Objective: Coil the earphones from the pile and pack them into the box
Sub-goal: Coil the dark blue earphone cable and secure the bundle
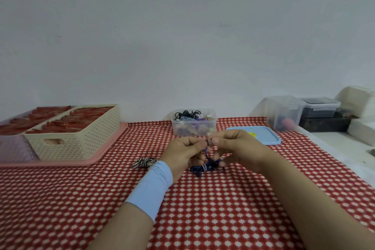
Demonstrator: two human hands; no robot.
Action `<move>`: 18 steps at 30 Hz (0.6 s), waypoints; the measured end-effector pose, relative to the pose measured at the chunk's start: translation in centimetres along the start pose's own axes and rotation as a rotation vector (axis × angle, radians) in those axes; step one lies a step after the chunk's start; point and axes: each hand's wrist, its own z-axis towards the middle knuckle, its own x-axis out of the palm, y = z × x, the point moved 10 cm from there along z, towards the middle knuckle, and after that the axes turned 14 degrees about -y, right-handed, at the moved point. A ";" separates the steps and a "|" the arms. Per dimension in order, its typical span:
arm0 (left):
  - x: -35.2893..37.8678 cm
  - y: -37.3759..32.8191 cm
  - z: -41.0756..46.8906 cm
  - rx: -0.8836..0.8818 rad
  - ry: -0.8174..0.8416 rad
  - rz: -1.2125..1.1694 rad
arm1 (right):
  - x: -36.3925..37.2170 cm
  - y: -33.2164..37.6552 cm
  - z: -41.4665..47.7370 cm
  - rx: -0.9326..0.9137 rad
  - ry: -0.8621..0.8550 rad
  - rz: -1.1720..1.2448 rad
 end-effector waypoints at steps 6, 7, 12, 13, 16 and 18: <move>0.5 -0.1 -0.3 0.004 0.052 0.011 | 0.2 -0.6 0.0 0.052 0.025 -0.029; 0.6 -0.1 -0.4 0.008 0.059 0.016 | 0.2 -0.8 0.0 0.057 0.025 -0.044; 0.4 -0.1 -0.2 0.022 0.053 0.058 | 0.1 -0.8 0.1 0.046 -0.003 -0.101; 0.4 -0.1 -0.2 0.020 0.060 0.065 | 0.2 -0.8 0.0 0.055 0.009 -0.101; 0.5 0.0 -0.3 0.004 0.085 0.074 | 0.3 -1.1 -0.2 0.094 0.045 -0.087; 0.8 0.0 -0.5 0.004 0.115 0.096 | 0.2 -1.3 -0.3 0.104 0.064 -0.107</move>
